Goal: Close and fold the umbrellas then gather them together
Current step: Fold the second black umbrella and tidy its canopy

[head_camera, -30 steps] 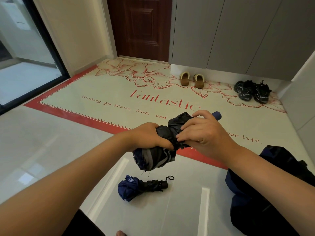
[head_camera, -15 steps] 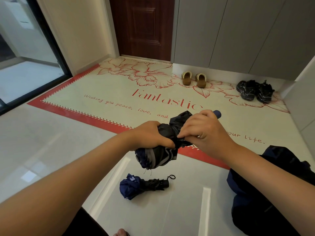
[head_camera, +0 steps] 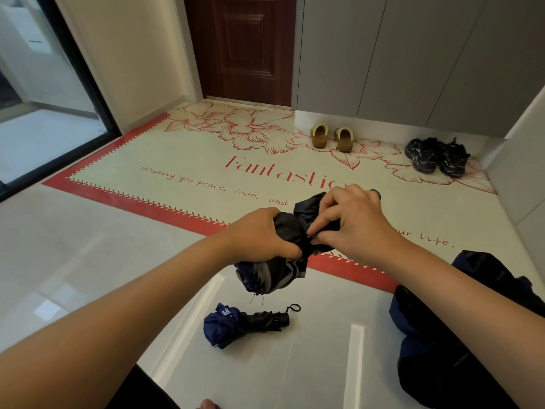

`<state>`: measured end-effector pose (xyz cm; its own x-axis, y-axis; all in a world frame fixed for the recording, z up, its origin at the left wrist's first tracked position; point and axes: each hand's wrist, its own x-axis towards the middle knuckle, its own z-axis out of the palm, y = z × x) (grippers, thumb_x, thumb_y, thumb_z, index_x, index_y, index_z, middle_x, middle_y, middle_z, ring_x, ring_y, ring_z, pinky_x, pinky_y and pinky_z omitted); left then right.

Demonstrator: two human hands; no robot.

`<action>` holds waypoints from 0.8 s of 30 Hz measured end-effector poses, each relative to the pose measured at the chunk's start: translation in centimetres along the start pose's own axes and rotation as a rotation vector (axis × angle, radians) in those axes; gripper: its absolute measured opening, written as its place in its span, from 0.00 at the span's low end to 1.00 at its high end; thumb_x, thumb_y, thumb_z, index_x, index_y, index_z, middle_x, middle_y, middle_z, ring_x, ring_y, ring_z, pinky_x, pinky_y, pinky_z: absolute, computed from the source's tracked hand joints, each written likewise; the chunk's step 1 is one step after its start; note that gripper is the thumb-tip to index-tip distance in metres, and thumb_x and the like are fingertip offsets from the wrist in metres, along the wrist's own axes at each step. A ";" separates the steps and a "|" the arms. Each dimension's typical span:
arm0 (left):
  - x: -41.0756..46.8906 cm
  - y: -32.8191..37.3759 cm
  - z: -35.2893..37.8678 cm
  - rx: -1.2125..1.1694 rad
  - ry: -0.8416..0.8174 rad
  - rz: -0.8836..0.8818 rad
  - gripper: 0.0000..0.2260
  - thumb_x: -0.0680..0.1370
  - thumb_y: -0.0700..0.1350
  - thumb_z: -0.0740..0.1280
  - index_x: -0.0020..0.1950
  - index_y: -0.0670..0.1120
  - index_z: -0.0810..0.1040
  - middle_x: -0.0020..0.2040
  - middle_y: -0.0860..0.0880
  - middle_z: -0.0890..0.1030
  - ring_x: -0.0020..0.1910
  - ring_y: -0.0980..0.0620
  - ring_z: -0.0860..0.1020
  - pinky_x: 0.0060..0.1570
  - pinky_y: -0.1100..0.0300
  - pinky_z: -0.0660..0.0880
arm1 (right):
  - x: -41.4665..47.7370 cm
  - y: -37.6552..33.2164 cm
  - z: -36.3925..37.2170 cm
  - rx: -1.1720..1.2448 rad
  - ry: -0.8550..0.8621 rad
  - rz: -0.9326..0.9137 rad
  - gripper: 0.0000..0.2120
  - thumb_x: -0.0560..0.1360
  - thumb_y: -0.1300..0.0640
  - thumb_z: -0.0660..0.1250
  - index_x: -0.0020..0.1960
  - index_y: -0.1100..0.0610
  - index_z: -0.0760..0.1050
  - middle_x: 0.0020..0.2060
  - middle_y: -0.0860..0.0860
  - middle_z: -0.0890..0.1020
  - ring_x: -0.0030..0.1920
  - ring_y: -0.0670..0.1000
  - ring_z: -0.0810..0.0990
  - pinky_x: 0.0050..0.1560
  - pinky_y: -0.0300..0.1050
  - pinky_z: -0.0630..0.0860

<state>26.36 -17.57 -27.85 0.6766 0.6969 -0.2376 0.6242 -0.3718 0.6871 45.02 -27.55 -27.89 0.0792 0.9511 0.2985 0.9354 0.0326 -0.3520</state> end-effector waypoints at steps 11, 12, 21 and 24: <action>0.3 1.2 2.2 0.462 -0.051 0.139 0.24 0.63 0.59 0.75 0.53 0.53 0.72 0.43 0.56 0.79 0.42 0.53 0.79 0.38 0.56 0.78 | -0.6 1.7 -0.5 -0.007 -0.380 0.092 0.45 0.60 0.41 0.81 0.71 0.37 0.62 0.78 0.43 0.58 0.78 0.49 0.55 0.75 0.52 0.53; 0.4 1.2 2.4 0.509 -0.063 0.151 0.25 0.63 0.60 0.75 0.54 0.54 0.72 0.43 0.56 0.79 0.42 0.52 0.79 0.39 0.56 0.78 | -0.7 2.1 -0.2 0.021 -0.476 0.115 0.48 0.61 0.41 0.81 0.74 0.36 0.58 0.77 0.42 0.61 0.76 0.51 0.60 0.75 0.51 0.59; 1.2 -1.0 2.6 0.674 -0.067 0.322 0.26 0.63 0.59 0.75 0.59 0.57 0.73 0.46 0.58 0.80 0.44 0.54 0.78 0.42 0.59 0.78 | -2.4 3.1 3.4 0.197 -0.684 0.232 0.47 0.61 0.46 0.80 0.74 0.38 0.60 0.61 0.43 0.73 0.54 0.46 0.80 0.51 0.43 0.82; 1.9 -3.0 2.4 0.643 -0.043 0.363 0.24 0.64 0.58 0.75 0.58 0.57 0.74 0.47 0.59 0.79 0.46 0.55 0.78 0.42 0.62 0.75 | -3.9 3.1 6.3 0.302 -0.583 0.266 0.50 0.62 0.49 0.79 0.75 0.38 0.55 0.62 0.46 0.70 0.57 0.50 0.78 0.55 0.47 0.81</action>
<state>26.66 -16.62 -31.97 0.8903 0.4425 -0.1075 0.4553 -0.8693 0.1924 45.45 -29.19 -35.74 0.0156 0.9452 -0.3260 0.7668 -0.2206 -0.6028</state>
